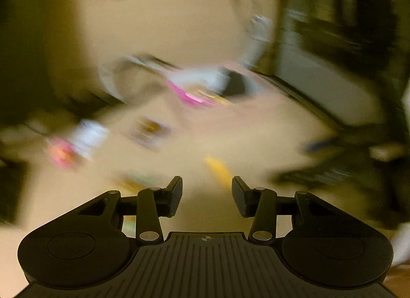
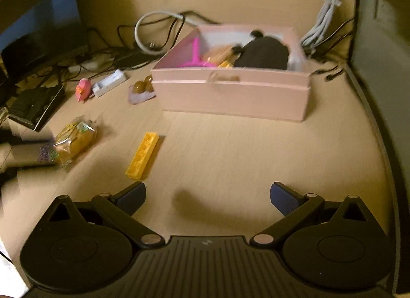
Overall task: Organize objects
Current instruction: 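Grasp the wrapped bun with the left tool, then lift the bun with the left tool while the right tool grasps the purple snowflake toy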
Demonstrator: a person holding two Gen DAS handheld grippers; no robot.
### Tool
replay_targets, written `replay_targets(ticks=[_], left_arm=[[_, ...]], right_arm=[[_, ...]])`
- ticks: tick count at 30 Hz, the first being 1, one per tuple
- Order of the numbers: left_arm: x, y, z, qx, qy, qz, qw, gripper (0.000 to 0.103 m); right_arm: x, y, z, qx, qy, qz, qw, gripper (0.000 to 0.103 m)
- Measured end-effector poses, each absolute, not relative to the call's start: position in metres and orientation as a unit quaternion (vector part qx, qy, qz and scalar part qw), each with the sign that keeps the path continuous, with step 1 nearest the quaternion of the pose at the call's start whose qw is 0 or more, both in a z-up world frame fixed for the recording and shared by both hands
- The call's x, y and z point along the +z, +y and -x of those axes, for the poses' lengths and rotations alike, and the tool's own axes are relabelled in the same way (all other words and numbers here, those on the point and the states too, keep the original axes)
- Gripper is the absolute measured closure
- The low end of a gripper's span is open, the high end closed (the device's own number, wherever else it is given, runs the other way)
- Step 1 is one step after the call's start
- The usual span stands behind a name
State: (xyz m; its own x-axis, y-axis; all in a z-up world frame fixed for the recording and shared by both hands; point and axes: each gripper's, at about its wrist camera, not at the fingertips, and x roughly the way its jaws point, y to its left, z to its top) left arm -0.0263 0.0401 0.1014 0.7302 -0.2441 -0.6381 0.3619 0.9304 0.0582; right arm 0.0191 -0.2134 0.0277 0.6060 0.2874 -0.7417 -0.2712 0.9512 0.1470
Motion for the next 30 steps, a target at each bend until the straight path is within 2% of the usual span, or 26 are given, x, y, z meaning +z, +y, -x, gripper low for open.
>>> replay_targets(ticks=[3, 7, 8, 11, 13, 15, 17, 20, 28, 30], left_arm=[[0.092, 0.07, -0.011, -0.106, 0.372, -0.091, 0.918, 0.056], [0.068, 0.089, -0.039, -0.124, 0.422, -0.065, 0.896, 0.055], [0.063, 0.087, -0.041, -0.13, 0.426, -0.073, 0.892, 0.047], [0.052, 0.086, -0.052, -0.132, 0.433, -0.099, 0.886, 0.038], [0.046, 0.086, -0.057, -0.135, 0.437, -0.095, 0.884, 0.035], [0.042, 0.086, -0.058, -0.148, 0.439, -0.093, 0.881, 0.037], [0.043, 0.093, -0.052, -0.169, 0.433, -0.075, 0.883, 0.043], [0.053, 0.112, -0.033, -0.18, 0.429, -0.021, 0.885, 0.044], [0.083, 0.23, 0.065, -0.03, 0.406, 0.131, 0.904, 0.045], [0.087, 0.252, 0.077, 0.024, 0.413, 0.133, 0.9, 0.045]], right_arm=[[0.029, -0.211, -0.01, 0.155, 0.414, -0.005, 0.897, 0.0], [0.031, -0.202, 0.002, 0.155, 0.417, -0.002, 0.895, 0.0], [0.032, -0.2, 0.004, 0.157, 0.419, -0.003, 0.894, 0.0], [0.032, -0.192, 0.012, 0.158, 0.428, -0.002, 0.89, 0.0], [0.032, -0.185, 0.017, 0.157, 0.432, 0.008, 0.888, 0.0], [0.031, -0.176, 0.022, 0.155, 0.434, 0.023, 0.887, 0.0], [0.032, -0.165, 0.026, 0.156, 0.434, 0.036, 0.887, 0.0], [0.033, -0.142, 0.028, 0.171, 0.429, 0.05, 0.886, 0.0], [0.028, -0.03, 0.017, 0.272, 0.391, 0.089, 0.875, 0.0], [0.025, 0.002, 0.012, 0.297, 0.378, 0.096, 0.872, 0.0]])
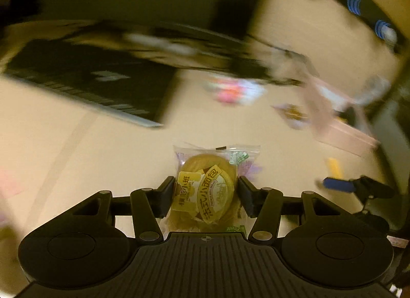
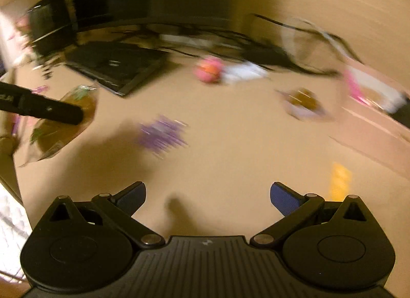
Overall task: Organize objects
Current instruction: 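Lift the bun with the left tool while the right tool grasps the purple snowflake toy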
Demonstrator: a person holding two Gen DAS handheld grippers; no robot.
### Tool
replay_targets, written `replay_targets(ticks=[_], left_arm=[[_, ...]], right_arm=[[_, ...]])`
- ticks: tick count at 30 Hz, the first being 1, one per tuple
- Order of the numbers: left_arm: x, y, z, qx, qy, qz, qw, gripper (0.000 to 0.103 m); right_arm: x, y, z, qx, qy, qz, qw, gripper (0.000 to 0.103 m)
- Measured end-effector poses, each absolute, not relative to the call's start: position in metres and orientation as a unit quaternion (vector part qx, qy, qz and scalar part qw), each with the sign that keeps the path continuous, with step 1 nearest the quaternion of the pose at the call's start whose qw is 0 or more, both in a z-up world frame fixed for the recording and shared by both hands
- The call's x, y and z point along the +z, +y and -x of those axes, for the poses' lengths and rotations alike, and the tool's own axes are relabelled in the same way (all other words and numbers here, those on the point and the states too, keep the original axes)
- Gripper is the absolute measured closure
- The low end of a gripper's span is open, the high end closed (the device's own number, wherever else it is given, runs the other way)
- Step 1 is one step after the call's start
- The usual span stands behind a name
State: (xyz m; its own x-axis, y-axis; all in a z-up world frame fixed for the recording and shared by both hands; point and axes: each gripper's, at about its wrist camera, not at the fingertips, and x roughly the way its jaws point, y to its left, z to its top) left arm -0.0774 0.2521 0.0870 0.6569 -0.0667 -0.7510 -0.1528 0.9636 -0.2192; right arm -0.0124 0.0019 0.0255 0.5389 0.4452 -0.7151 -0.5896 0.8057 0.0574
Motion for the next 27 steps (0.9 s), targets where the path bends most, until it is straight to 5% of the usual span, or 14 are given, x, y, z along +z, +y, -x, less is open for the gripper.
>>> replay_targets(ticks=[6, 11, 16, 17, 18, 27], left_arm=[[0.094, 0.289, 0.098, 0.066, 0.433, 0.144, 0.887, 0.046], [0.093, 0.3, 0.098, 0.038, 0.416, 0.158, 0.895, 0.046], [0.081, 0.276, 0.074, -0.012, 0.437, 0.13, 0.89, 0.046], [0.079, 0.268, 0.068, -0.023, 0.441, 0.121, 0.889, 0.046], [0.079, 0.258, 0.062, -0.037, 0.445, 0.116, 0.887, 0.046], [0.087, 0.171, 0.022, -0.148, 0.432, 0.137, 0.879, 0.046]], right_arm=[[0.01, 0.077, -0.012, 0.317, 0.372, 0.111, 0.866, 0.008], [0.012, 0.093, -0.008, 0.305, 0.378, 0.127, 0.865, 0.043], [0.032, 0.074, 0.008, 0.292, 0.381, 0.128, 0.868, 0.047], [0.039, 0.065, 0.012, 0.287, 0.38, 0.124, 0.87, 0.078], [0.044, 0.055, 0.014, 0.283, 0.387, 0.12, 0.87, 0.085], [0.071, -0.07, 0.041, 0.176, 0.395, 0.105, 0.896, 0.086]])
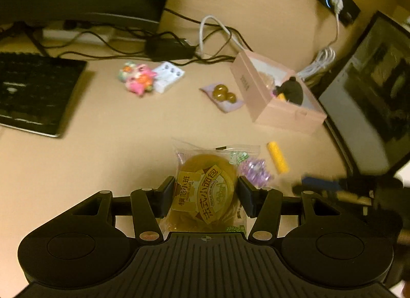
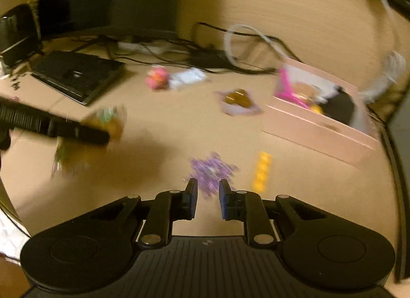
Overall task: Organize objects
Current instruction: 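Lift the bun with the left tool while the right tool grasps the purple snowflake toy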
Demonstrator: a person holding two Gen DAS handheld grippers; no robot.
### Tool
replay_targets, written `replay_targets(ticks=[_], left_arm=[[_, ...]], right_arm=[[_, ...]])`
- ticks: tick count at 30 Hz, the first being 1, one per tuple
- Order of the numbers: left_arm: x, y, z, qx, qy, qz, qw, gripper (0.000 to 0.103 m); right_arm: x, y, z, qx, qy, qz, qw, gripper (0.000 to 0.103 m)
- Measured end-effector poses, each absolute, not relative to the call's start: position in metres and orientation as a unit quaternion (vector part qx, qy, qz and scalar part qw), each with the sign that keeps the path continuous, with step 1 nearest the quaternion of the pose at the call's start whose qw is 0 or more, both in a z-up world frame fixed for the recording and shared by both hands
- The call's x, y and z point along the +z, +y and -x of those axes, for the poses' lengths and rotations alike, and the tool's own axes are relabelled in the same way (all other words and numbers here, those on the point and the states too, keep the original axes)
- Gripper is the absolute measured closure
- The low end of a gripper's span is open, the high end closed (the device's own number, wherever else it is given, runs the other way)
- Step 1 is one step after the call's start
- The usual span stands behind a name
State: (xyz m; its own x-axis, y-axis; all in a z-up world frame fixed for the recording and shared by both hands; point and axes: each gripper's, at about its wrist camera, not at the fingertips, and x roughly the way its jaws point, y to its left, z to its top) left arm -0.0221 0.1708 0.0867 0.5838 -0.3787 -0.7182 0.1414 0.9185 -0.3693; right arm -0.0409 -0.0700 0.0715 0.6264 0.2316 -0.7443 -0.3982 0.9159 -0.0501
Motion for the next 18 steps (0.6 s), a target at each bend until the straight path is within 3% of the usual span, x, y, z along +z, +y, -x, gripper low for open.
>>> replay_targets(ticks=[7, 9, 11, 16, 18], left_arm=[[0.09, 0.157, 0.015, -0.129, 0.443, 0.117, 0.88, 0.046], [0.092, 0.166, 0.018, -0.106, 0.436, 0.12, 0.885, 0.046], [0.091, 0.178, 0.02, -0.08, 0.438, 0.126, 0.886, 0.046], [0.084, 0.202, 0.033, -0.04, 0.448, 0.139, 0.882, 0.046], [0.083, 0.209, 0.041, -0.031, 0.451, 0.15, 0.879, 0.046]], right_arm=[[0.053, -0.097, 0.046, 0.159, 0.416, 0.089, 0.891, 0.081], [0.052, -0.093, 0.048, 0.172, 0.413, 0.094, 0.889, 0.069], [0.053, -0.085, 0.05, 0.19, 0.407, 0.098, 0.888, 0.044], [0.046, -0.054, 0.049, 0.242, 0.4, 0.125, 0.875, 0.028], [0.041, -0.043, 0.045, 0.24, 0.398, 0.14, 0.875, 0.028]])
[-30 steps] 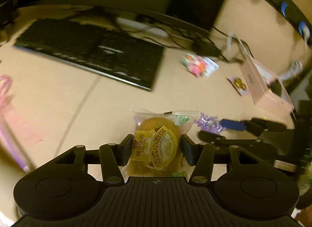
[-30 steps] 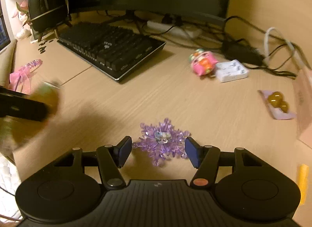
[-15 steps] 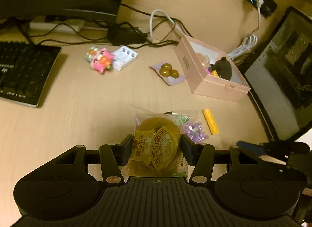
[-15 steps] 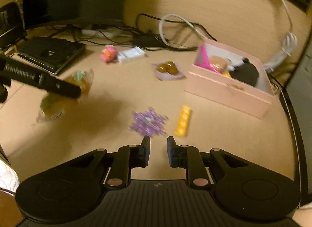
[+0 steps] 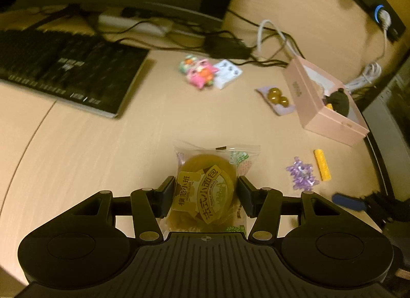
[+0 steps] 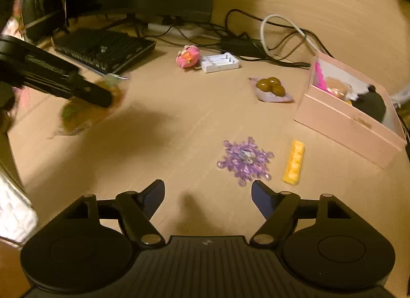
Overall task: Organize objects
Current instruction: 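Lift the bun with the left tool while the right tool grasps the purple snowflake toy, then lower the bun into the pink box with the left tool while the right tool carries the snowflake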
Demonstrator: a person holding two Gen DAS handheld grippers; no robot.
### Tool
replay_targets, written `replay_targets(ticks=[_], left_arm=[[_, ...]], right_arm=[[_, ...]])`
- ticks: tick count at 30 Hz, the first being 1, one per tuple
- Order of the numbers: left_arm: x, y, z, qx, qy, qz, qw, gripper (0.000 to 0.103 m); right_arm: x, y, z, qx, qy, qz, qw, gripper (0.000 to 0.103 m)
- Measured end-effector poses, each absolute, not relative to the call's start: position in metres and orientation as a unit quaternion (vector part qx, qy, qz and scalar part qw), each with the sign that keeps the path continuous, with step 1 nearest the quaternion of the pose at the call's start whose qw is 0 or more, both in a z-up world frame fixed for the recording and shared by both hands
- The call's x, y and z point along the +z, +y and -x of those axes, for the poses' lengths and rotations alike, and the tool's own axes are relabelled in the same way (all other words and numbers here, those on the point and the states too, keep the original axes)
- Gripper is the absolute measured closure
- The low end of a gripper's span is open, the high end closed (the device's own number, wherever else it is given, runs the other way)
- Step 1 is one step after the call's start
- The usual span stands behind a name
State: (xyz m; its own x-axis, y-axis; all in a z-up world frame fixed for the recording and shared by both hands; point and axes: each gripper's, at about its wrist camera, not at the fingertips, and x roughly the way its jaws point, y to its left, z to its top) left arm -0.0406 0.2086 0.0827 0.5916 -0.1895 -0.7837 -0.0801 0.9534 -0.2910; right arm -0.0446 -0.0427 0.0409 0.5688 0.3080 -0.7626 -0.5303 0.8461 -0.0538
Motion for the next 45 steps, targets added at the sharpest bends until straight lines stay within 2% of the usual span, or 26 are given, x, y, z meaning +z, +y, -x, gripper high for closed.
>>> replay_targets(ticks=[6, 8, 10, 12, 13, 14, 19, 26, 37, 40, 43, 45], left_arm=[[0.075, 0.22, 0.053, -0.021, 0.465, 0.167, 0.869, 0.046], [0.072, 0.221, 0.054, -0.021, 0.47, 0.17, 0.866, 0.046], [0.07, 0.219, 0.054, -0.024, 0.474, 0.168, 0.864, 0.046], [0.069, 0.215, 0.053, -0.03, 0.475, 0.165, 0.864, 0.046], [0.069, 0.213, 0.052, -0.034, 0.476, 0.165, 0.863, 0.046], [0.068, 0.21, 0.05, -0.039, 0.477, 0.164, 0.862, 0.046], [0.066, 0.18, 0.041, -0.087, 0.49, 0.146, 0.855, 0.046], [0.081, 0.121, 0.019, -0.179, 0.483, 0.12, 0.849, 0.046], [0.162, -0.012, -0.114, -0.227, 0.37, 0.05, 0.899, 0.046], [0.15, -0.042, -0.155, -0.242, 0.349, 0.046, 0.904, 0.044], [0.113, -0.067, -0.185, -0.21, 0.384, -0.002, 0.899, 0.048], [0.104, -0.065, -0.184, -0.208, 0.369, 0.019, 0.906, 0.047]], right_arm=[[0.019, -0.042, -0.001, 0.175, 0.41, 0.109, 0.888, 0.028], [0.011, -0.052, -0.016, 0.156, 0.42, 0.076, 0.891, 0.019], [0.01, -0.057, -0.024, 0.152, 0.423, 0.065, 0.891, 0.019], [0.011, -0.055, -0.026, 0.162, 0.423, 0.072, 0.889, 0.034], [0.013, -0.054, -0.025, 0.171, 0.421, 0.077, 0.888, 0.049], [0.016, -0.051, -0.024, 0.181, 0.423, 0.087, 0.884, 0.05], [0.035, -0.055, -0.001, 0.204, 0.409, 0.106, 0.883, 0.05], [0.073, -0.112, 0.028, 0.179, 0.39, 0.063, 0.901, 0.05], [0.083, -0.204, 0.056, 0.102, 0.354, -0.001, 0.93, 0.05], [0.076, -0.218, 0.057, 0.087, 0.358, -0.015, 0.929, 0.05], [0.073, -0.226, 0.057, 0.082, 0.357, -0.021, 0.93, 0.05], [0.073, -0.23, 0.056, 0.079, 0.351, -0.014, 0.933, 0.05]])
